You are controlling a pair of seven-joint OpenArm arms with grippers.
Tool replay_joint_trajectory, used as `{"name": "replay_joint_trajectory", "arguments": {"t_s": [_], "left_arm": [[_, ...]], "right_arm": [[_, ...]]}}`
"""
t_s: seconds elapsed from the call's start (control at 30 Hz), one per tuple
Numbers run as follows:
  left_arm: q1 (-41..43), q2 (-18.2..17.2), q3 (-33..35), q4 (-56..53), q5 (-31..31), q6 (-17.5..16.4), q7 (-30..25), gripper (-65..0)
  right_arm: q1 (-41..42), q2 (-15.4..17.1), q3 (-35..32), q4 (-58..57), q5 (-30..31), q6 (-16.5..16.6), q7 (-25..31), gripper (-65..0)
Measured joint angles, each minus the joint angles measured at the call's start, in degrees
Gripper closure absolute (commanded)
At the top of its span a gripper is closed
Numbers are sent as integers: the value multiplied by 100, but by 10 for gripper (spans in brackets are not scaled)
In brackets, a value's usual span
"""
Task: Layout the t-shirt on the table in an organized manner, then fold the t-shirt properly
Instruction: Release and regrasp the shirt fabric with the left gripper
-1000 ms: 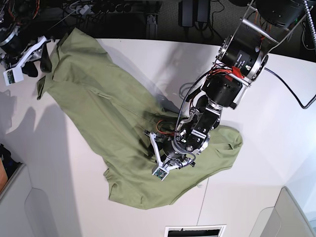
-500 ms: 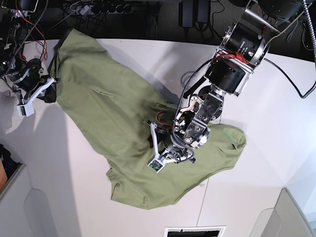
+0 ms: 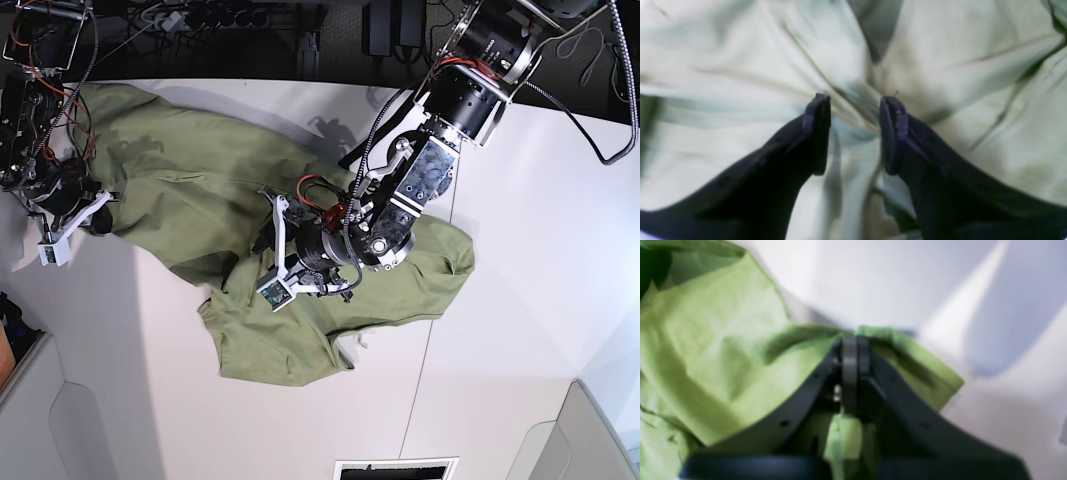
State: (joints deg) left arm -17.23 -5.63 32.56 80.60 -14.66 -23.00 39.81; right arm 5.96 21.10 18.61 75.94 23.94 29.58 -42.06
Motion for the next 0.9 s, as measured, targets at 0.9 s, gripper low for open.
{"name": "replay_joint_trajectory", "arguments": {"t_s": [0.9], "left_arm": [[-1250,-557,-74,-3038,614,741,-1456,-271]], "right_arm": [[-586,542,153,83,841,72,-570,0]]}}
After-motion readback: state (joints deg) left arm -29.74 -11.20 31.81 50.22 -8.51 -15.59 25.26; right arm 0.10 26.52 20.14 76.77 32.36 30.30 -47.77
